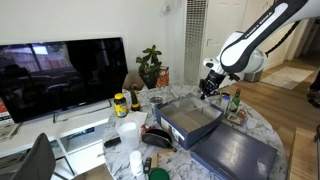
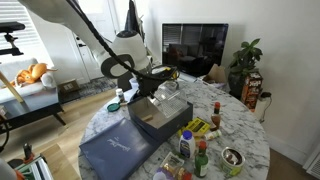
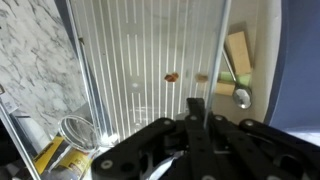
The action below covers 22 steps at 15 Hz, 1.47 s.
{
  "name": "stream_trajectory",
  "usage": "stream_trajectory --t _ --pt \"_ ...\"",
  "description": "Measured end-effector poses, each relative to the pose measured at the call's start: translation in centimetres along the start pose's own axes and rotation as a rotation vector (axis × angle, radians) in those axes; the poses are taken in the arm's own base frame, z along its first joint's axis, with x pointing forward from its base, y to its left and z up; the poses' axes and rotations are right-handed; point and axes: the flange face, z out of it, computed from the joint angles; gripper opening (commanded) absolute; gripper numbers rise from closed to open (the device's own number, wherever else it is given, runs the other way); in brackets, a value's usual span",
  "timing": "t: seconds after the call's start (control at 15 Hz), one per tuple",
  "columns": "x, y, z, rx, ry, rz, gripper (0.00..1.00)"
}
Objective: Pick up the blue box lid from the blue box and put it on the table, pick up the clear storage container from the blue box and put it on the blue box lid
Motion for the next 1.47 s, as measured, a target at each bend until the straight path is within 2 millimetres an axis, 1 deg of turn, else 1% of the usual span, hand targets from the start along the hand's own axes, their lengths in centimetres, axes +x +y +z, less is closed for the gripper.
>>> stream_trajectory --t 0.13,0.33,0.47,0.67,0.87,1.27,1.47 --pt "0.0 0.3 -2.0 0.028 0.001 -0.005 0.01" --pt "-0.9 0.1 -4.6 0.120 -0.015 -0.035 0.01" --pt "-1.7 -0.5 -6.0 0.194 -0.024 -0.077 0.01" --pt "-2.5 -2.2 -7.5 0.285 -0.017 -0.160 0.01" --pt "-2.6 -4.4 -7.7 0.356 -0.007 -0.205 0.01" --pt "-1.5 -9.6 -6.2 0.460 0.005 -0.252 0.01" --pt "-1.5 -11.5 -6.1 0.481 0.010 -0.266 0.01"
